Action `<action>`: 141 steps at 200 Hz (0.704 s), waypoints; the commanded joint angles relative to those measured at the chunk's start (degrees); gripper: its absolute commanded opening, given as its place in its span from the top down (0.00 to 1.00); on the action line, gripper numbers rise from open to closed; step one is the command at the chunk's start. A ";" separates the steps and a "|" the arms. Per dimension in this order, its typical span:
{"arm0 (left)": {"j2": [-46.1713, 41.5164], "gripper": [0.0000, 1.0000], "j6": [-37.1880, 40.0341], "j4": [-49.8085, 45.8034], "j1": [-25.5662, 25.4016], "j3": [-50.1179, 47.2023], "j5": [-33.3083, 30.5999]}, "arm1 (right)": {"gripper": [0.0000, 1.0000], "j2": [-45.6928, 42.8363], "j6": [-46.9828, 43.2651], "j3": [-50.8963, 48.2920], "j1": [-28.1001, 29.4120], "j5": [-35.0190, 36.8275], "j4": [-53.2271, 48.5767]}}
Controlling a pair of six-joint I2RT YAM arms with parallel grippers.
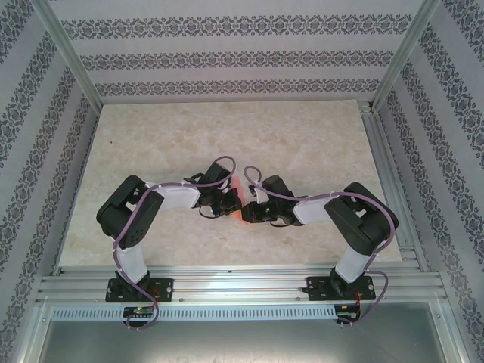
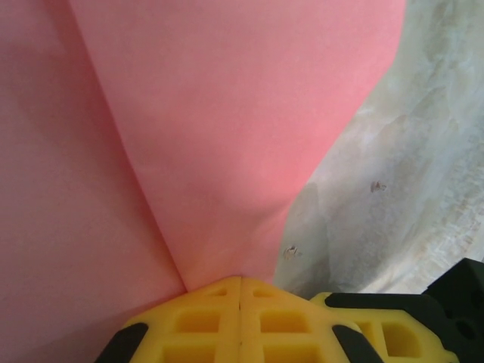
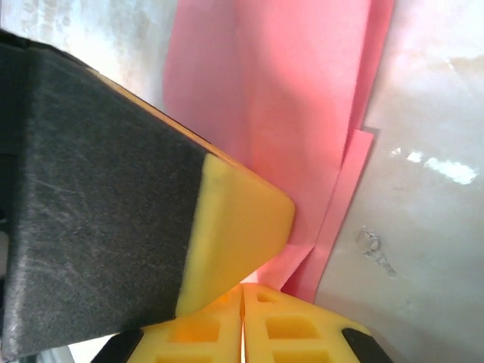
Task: Fold a paper plane with a square sheet of paper (fold left side to right side)
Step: Fourth fold the wing at the center of the table.
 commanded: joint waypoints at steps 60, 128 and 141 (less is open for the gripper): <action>4.07 1.00 1.45 -9.00 -0.96 -2.10 -2.78 | 0.88 -1.72 -11.46 -3.58 0.90 3.98 9.63; 3.93 1.00 1.45 -9.15 -0.95 -1.94 -2.98 | 0.87 -3.30 -11.11 -4.65 2.41 1.94 6.87; 3.93 1.00 1.47 -9.16 -0.95 -1.97 -2.99 | 0.87 -2.62 -11.02 -4.62 2.53 2.49 5.92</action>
